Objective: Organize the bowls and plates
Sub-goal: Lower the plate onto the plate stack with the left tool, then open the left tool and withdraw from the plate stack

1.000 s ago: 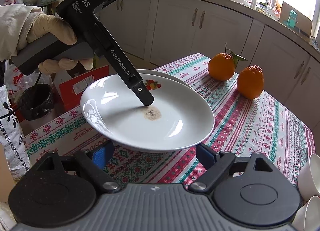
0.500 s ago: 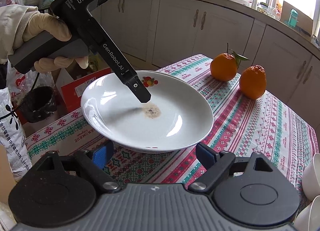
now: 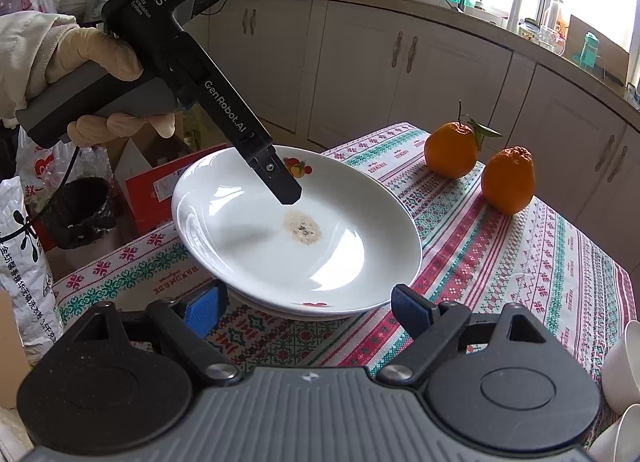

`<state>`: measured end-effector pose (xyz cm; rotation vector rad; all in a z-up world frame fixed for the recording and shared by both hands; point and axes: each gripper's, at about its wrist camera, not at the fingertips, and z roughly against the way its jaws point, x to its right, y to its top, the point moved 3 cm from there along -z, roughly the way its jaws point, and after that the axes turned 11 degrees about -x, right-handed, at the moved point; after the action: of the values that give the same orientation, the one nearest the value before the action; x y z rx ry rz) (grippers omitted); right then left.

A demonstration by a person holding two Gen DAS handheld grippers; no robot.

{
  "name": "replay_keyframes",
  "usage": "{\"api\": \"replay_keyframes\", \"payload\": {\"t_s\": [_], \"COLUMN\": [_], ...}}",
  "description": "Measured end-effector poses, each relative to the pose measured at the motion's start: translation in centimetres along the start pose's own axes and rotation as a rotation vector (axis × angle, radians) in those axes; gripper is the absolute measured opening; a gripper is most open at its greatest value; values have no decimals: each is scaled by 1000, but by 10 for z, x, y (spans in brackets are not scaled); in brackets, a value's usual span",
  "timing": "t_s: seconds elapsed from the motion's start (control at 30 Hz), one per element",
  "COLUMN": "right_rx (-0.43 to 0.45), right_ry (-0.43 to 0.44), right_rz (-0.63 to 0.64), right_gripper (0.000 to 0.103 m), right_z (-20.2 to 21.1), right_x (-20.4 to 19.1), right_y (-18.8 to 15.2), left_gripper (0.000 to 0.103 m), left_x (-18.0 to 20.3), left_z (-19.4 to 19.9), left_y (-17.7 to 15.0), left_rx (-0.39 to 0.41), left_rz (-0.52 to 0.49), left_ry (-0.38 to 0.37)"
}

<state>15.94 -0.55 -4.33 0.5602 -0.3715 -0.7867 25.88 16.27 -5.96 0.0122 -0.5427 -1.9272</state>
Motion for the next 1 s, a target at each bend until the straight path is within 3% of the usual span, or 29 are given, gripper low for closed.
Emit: {"api": "replay_keyframes", "payload": {"t_s": [0.3, 0.57, 0.77, 1.0], "right_rx": [9, 13, 14, 6], "right_ry": [-3, -10, -24, -53], "right_rz": [-9, -9, -36, -69], "right_gripper": [92, 93, 103, 103], "right_z": [3, 5, 8, 15], "right_x": [1, 1, 6, 15], "right_y": [-1, -2, -6, -12], "left_gripper": [69, 76, 79, 88], "left_x": [-2, -2, -2, 15], "left_z": [5, 5, 3, 12], "left_y": [2, 6, 6, 6], "left_rx": [19, 28, 30, 107], "left_rz": [18, 12, 9, -45], "left_ry": [7, 39, 62, 134]}}
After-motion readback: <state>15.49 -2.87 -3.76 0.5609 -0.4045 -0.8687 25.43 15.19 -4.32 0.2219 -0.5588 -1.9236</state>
